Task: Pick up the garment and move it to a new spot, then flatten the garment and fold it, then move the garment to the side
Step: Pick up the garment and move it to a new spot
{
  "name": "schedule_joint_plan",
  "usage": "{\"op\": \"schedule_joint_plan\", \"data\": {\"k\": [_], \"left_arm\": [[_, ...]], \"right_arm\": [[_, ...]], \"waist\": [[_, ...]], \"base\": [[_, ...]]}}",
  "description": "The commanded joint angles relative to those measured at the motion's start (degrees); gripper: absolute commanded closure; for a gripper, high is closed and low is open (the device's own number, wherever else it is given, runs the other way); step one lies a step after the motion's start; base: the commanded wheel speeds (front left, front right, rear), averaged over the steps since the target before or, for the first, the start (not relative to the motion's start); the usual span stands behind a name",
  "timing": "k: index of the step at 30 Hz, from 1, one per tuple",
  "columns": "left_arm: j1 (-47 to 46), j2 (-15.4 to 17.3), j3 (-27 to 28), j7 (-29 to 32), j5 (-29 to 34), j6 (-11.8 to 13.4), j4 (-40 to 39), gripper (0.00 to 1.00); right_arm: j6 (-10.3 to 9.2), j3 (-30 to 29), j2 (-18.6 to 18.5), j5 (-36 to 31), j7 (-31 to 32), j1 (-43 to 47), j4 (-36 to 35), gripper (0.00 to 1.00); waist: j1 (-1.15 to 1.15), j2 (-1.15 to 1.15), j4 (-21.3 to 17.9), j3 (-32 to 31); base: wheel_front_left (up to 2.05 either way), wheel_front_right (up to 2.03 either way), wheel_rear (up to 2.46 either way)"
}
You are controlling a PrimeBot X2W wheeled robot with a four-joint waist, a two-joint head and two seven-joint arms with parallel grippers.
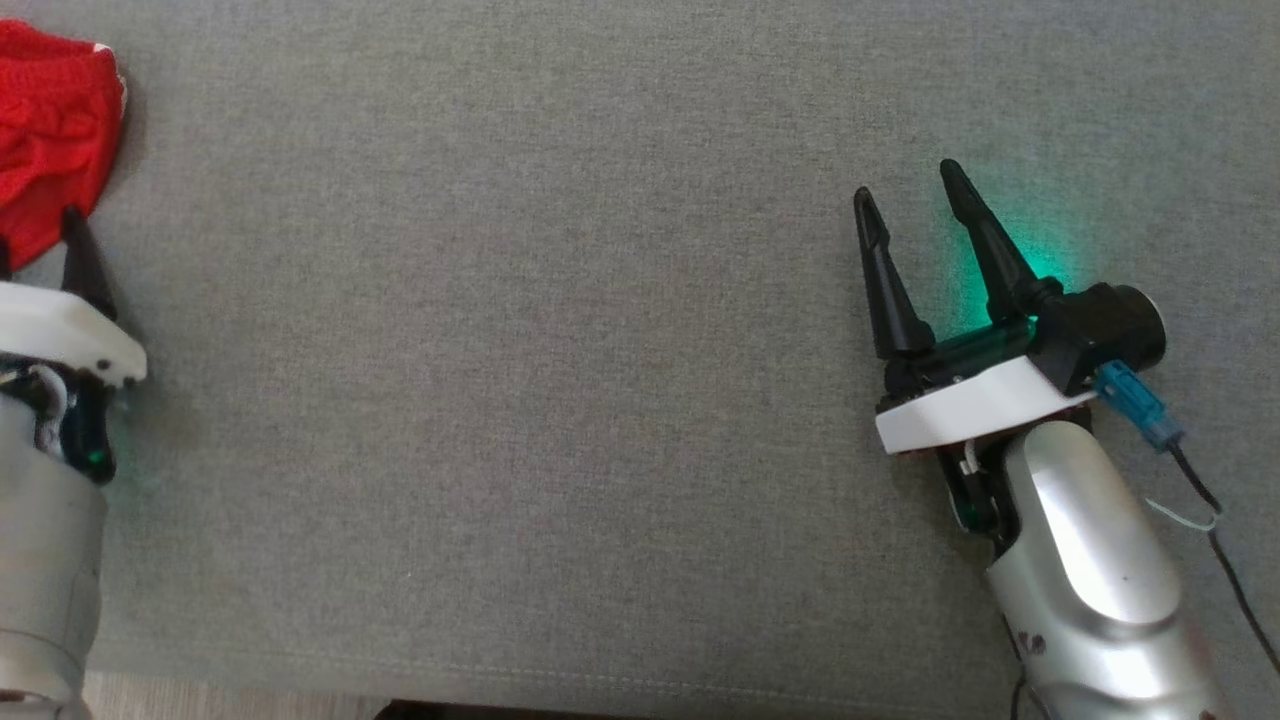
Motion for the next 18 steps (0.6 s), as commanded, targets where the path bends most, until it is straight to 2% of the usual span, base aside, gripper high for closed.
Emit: {"op": "schedule_joint_plan", "data": {"k": [1,2,3,4,5,11,16,18], "left_arm": [[-1.1,3.2,0.0,1.3,-1.0,0.1,-0.7,0.00],[-1.2,3.3,-0.3,1.4,-1.5,0.1,-0.8,0.00],[-1.3,3.4,-0.7,1.6,-1.9,0.1,-0.9,0.25],[-1.4,3.5,-1.2,1.8,-2.3,0.1,-1.0,0.57],[-1.5,3.5,-1.6,1.8,-2.7,0.1,-1.2,1.00],[-2.3,5.1,-4.9,-1.1,-3.9,0.1,-3.8,1.00],[-4.1,6.2,-9.5,-6.3,-5.1,0.1,-11.0,1.00],[-5.5,6.6,-13.0,-7.7,-5.3,0.1,-15.3,1.00]], "right_arm": [[0.37,0.6,-0.1,-0.4,-0.1,0.5,-0.4,0.00],[0.37,0.6,-0.1,-0.4,-0.1,0.5,-0.4,0.00],[0.37,0.5,-0.2,-0.4,-0.1,0.4,-0.4,0.00],[0.37,0.5,-0.2,-0.5,-0.1,0.3,-0.4,0.00],[0.37,0.5,-0.2,-0.5,-0.1,0.3,-0.3,0.00],[0.37,0.2,0.0,0.3,-0.1,-0.3,0.3,0.00],[0.37,-0.2,0.2,1.6,-0.1,0.5,0.9,0.00],[0.37,-0.2,0.3,2.8,-0.1,1.4,1.3,0.00]], "waist": [[0.01,0.00,-0.1,0.3],[0.01,0.00,-0.1,0.4],[0.01,0.00,-0.2,0.6],[0.01,0.00,-0.2,0.7],[0.01,0.00,-0.2,0.8],[0.01,0.00,-0.5,-0.7],[0.01,0.00,-1.6,-4.0],[0.01,0.00,-2.9,-6.4]], "base": [[0.00,0.00,0.00],[0.00,0.00,0.00],[0.00,0.00,0.00],[0.00,0.00,0.00],[0.00,0.00,0.00],[0.00,0.00,0.00],[0.00,0.00,0.00],[0.00,0.00,0.00]]}}
